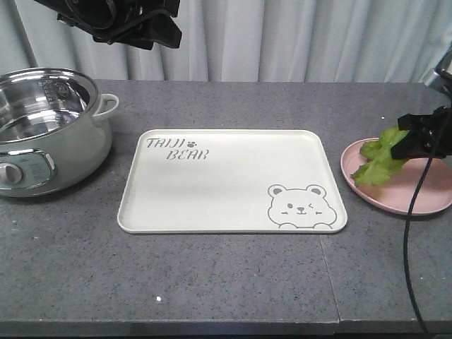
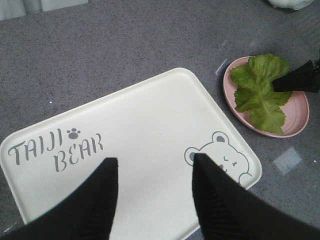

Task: Transfer vegetables to tray and serve
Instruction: 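Lower the leaf onto the pink plate and open the right gripper, then move the right gripper to the pink plate's rim and grasp it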

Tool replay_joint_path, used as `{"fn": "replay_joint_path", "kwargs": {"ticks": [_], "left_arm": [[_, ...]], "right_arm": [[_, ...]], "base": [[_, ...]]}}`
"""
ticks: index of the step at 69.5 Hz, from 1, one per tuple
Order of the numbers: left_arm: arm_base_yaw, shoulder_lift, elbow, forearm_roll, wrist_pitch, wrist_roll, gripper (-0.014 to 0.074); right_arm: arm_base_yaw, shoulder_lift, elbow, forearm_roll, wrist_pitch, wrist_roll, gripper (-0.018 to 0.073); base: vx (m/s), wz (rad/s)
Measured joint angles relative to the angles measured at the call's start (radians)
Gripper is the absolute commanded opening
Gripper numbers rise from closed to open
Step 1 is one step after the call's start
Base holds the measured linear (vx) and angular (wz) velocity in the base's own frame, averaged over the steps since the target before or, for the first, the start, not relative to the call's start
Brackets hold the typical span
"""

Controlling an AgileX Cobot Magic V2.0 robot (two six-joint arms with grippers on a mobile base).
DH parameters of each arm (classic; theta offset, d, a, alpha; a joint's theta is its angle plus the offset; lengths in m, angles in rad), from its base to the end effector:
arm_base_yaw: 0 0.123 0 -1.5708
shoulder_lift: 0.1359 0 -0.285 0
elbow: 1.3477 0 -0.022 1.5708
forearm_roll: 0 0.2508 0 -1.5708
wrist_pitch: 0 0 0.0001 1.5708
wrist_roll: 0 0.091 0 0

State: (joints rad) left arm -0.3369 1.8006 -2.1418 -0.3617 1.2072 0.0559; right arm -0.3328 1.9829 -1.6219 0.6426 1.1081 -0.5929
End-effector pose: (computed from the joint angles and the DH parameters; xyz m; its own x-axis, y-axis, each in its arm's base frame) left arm 0.3518 -0.1551 0.4544 -0.6874 0.1630 -0.7077 0.4871 0.8263 -0.2828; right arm 0.4103 -0.0902 0.2459 -0.9102 0.0761 -0.4070 -0.1133 0.8998 0.4215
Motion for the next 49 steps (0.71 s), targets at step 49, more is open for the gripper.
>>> {"fn": "replay_joint_path", "kwargs": {"ticks": [49], "left_arm": [[0.000, 0.000, 0.000, 0.000, 0.001, 0.000, 0.0341]], "right_arm": [[-0.001, 0.000, 0.000, -0.218, 0.015, 0.132, 0.0404]], "base": [[0.00, 0.00]]}}
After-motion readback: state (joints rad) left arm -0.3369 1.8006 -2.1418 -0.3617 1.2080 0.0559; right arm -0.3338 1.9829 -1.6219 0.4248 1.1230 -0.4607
